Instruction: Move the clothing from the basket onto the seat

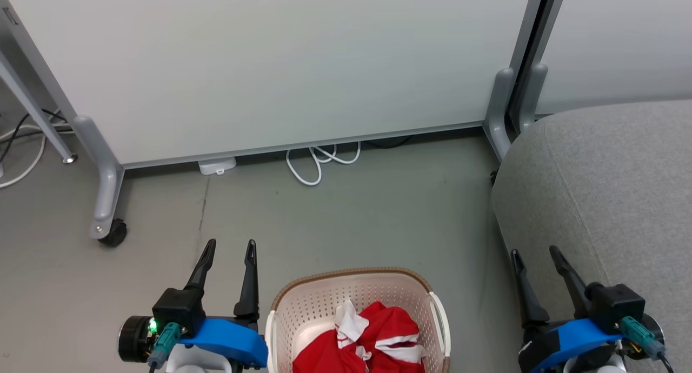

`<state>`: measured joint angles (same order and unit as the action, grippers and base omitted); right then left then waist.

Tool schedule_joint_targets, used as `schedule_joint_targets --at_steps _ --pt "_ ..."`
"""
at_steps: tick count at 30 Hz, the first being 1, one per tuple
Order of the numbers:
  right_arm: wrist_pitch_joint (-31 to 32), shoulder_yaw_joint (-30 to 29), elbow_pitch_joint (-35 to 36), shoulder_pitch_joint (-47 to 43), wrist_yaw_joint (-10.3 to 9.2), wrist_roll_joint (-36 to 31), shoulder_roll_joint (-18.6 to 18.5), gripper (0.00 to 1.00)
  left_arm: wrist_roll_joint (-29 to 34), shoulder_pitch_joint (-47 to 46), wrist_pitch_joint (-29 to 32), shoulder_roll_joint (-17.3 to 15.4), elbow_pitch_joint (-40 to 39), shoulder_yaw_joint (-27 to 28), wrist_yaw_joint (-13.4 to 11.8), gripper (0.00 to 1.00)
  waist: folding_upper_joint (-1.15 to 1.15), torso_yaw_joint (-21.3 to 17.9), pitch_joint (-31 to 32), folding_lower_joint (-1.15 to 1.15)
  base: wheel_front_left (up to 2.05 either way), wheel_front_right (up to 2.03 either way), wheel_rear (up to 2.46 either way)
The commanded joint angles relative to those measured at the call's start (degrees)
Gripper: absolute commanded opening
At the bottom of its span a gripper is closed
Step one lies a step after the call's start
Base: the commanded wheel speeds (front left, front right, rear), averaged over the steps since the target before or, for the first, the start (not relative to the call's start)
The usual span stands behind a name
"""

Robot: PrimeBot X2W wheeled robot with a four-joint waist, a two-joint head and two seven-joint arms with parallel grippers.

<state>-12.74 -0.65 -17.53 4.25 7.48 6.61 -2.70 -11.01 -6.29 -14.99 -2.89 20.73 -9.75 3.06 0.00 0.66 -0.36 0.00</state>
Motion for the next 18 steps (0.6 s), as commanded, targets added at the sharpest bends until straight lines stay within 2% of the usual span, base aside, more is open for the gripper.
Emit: schedule_joint_targets --at_steps 1,10,18 --pt "-0.2 0.3 0.5 0.9 0.03 0.3 -0.3 1.0 0.2 -1.0 -0.3 0.0 0.2 0.3 0.0 1.0 0.0 -0.5 -1.4 0.0 0.0 0.0 0.0" --pt "-0.6 1.8 3.2 6.2 0.03 0.4 -0.3 1.0 0.1 -4.3 -0.3 0.0 2.2 1.4 0.6 1.0 0.0 -3.9 -12.1 0.0 0.0 0.0 0.0" --pt "-1.0 3.5 6.4 12.8 0.03 -0.2 -0.3 1.0 0.8 -11.3 -0.3 -0.1 9.0 1.7 1.5 1.0 0.0 -8.1 -24.9 0.0 0.0 0.0 0.0"
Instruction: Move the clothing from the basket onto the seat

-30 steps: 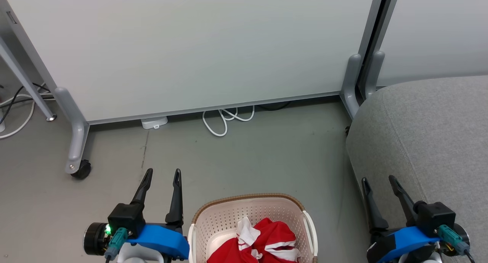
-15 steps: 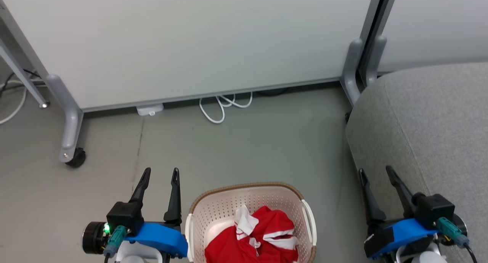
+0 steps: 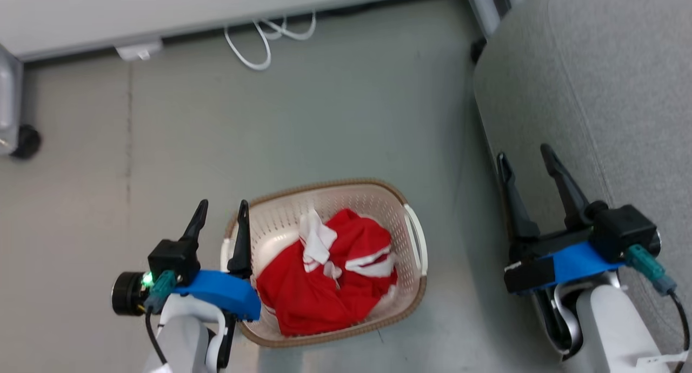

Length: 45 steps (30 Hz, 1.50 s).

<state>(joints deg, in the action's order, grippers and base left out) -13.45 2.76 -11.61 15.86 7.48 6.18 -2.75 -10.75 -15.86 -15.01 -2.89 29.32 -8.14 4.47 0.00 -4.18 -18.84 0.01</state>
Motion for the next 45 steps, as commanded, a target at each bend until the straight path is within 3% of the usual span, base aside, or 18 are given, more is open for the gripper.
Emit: schedule_joint_targets --at_steps 1,13,22,30,35,36,37,38,45 --pt "-0.4 -0.2 0.7 1.9 0.03 0.4 -0.3 1.0 0.9 -3.0 -0.3 -0.4 1.5 -0.1 0.2 1.0 0.0 -3.7 -7.8 -0.01 0.0 0.0 0.0" --pt "-1.7 3.6 1.7 8.2 0.03 5.5 -0.2 1.0 3.1 -14.3 -0.2 -4.3 16.5 -1.6 1.6 1.0 0.0 -11.9 -21.5 -0.01 0.0 0.0 0.0" --pt "-1.8 8.6 4.8 10.5 0.03 10.7 -0.2 1.0 1.4 -19.7 3.3 -7.6 26.5 -0.8 1.5 1.0 0.0 -17.8 -27.6 -0.01 0.0 0.0 0.0" --pt "-1.8 10.8 6.4 10.2 0.03 12.9 -0.2 1.0 -0.3 -22.0 5.1 -9.6 30.9 1.1 -0.6 1.0 0.0 -19.8 -30.4 -0.01 0.0 0.0 0.0" --pt "-1.8 11.6 6.6 10.4 0.03 13.6 -0.2 1.0 -1.9 -23.6 5.7 -9.0 33.3 1.8 -1.1 1.0 0.0 -19.8 -30.8 -0.01 0.0 0.0 0.0" --pt "-1.8 11.6 6.6 10.5 0.03 13.7 -0.2 1.0 -2.2 -23.8 5.8 -8.8 33.7 1.8 -1.0 0.94 0.0 -19.7 -30.8 -0.01 0.0 0.0 0.0" --pt "-1.8 11.6 6.5 10.6 0.03 13.7 -0.2 1.0 -2.2 -24.0 5.9 -8.6 34.0 1.6 -1.0 0.23 0.0 -19.6 -30.6 -0.01 0.0 0.0 0.0" --pt "-1.8 11.7 6.5 10.7 0.03 13.7 -0.2 1.0 -2.2 -24.2 5.7 -8.5 34.4 1.4 -1.0 0.0 0.0 -19.6 -30.5 -0.01 0.0 0.0 0.0" --pt "-1.8 11.7 6.2 11.0 0.03 13.4 -0.2 1.0 -2.9 -25.0 5.7 -8.4 36.3 0.9 0.0 0.0 0.0 -19.2 -29.6 -0.01 0.0 0.0 0.0"
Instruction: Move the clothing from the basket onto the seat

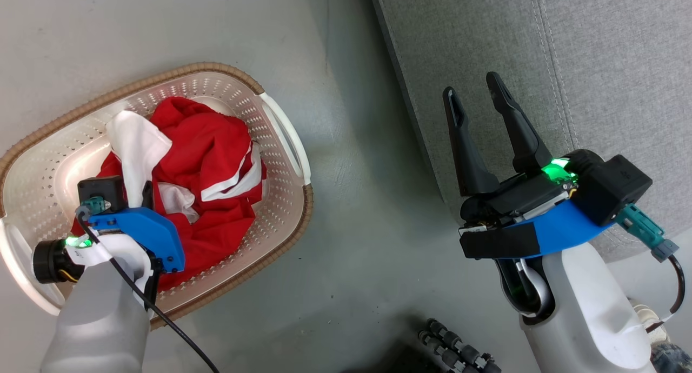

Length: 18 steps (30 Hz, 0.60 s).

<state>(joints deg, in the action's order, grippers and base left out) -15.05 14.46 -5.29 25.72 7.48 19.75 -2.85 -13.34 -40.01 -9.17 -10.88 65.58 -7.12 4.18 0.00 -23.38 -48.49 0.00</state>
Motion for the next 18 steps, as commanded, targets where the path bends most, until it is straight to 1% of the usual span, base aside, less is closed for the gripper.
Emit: schedule_joint_targets --at_steps 1,12,18 --pt "-0.2 0.0 -0.1 1.1 0.03 -0.2 -0.1 1.0 -0.3 -1.0 -0.3 -0.5 0.3 -0.2 0.4 0.0 0.0 0.1 0.2 0.0 0.0 0.0 0.0" --pt "-0.2 -0.2 -0.6 0.6 0.03 -0.6 -0.1 1.0 -1.0 -3.0 -0.7 -0.6 3.6 -1.4 1.5 0.0 0.0 0.6 1.3 0.0 0.0 0.0 0.0" --pt "-0.2 -0.4 -2.1 0.0 0.03 -1.8 -0.1 1.0 -0.4 -2.3 -1.7 0.6 5.0 -2.9 1.8 0.0 0.0 2.1 4.7 0.0 0.0 0.0 0.0"
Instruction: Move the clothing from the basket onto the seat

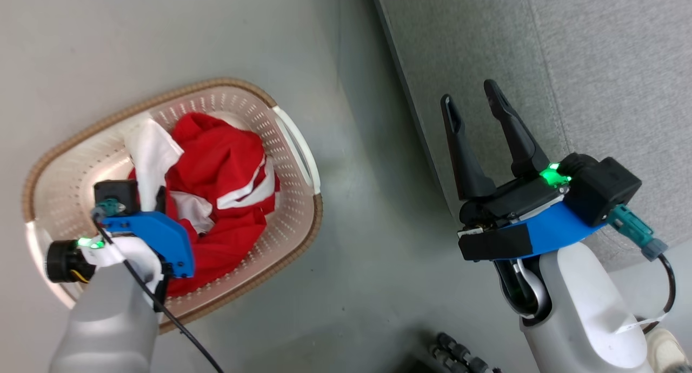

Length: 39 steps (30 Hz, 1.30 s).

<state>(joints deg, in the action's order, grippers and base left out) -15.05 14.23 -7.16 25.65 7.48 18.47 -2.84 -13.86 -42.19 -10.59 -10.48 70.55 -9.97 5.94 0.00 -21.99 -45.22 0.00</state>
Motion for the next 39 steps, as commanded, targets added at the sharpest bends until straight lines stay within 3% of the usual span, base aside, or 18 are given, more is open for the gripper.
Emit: schedule_joint_targets --at_steps 1,15,18,26,39 --pt "-0.2 -0.3 -0.6 -0.3 0.03 -0.8 -0.1 1.0 0.0 0.1 -0.7 0.6 0.2 -0.4 0.2 0.0 0.0 1.1 2.5 0.0 0.0 0.0 0.0" --pt "-0.2 -0.8 -8.6 -9.0 0.03 -7.2 -0.1 1.0 2.9 8.7 -4.3 7.0 0.4 -10.9 1.6 0.0 0.0 8.2 25.5 0.0 0.0 0.0 0.0" --pt "-0.2 -1.6 -10.1 -11.2 0.03 -8.0 -0.2 1.0 1.3 10.8 -4.5 7.6 -1.5 -14.4 1.7 0.0 0.0 9.8 30.6 0.0 0.0 0.0 0.0" --pt "0.4 -4.1 -11.7 -17.0 0.03 -9.5 -0.1 1.0 -10.2 13.6 -2.4 7.6 -14.4 -29.3 1.6 0.0 0.0 15.0 40.1 0.0 0.0 0.0 0.0" --pt "3.4 -4.5 -8.8 -22.4 0.03 -9.6 -0.1 1.0 -19.3 6.5 -2.3 7.6 -25.0 -42.3 1.6 0.0 0.0 20.4 46.1 0.0 0.0 0.0 0.0"
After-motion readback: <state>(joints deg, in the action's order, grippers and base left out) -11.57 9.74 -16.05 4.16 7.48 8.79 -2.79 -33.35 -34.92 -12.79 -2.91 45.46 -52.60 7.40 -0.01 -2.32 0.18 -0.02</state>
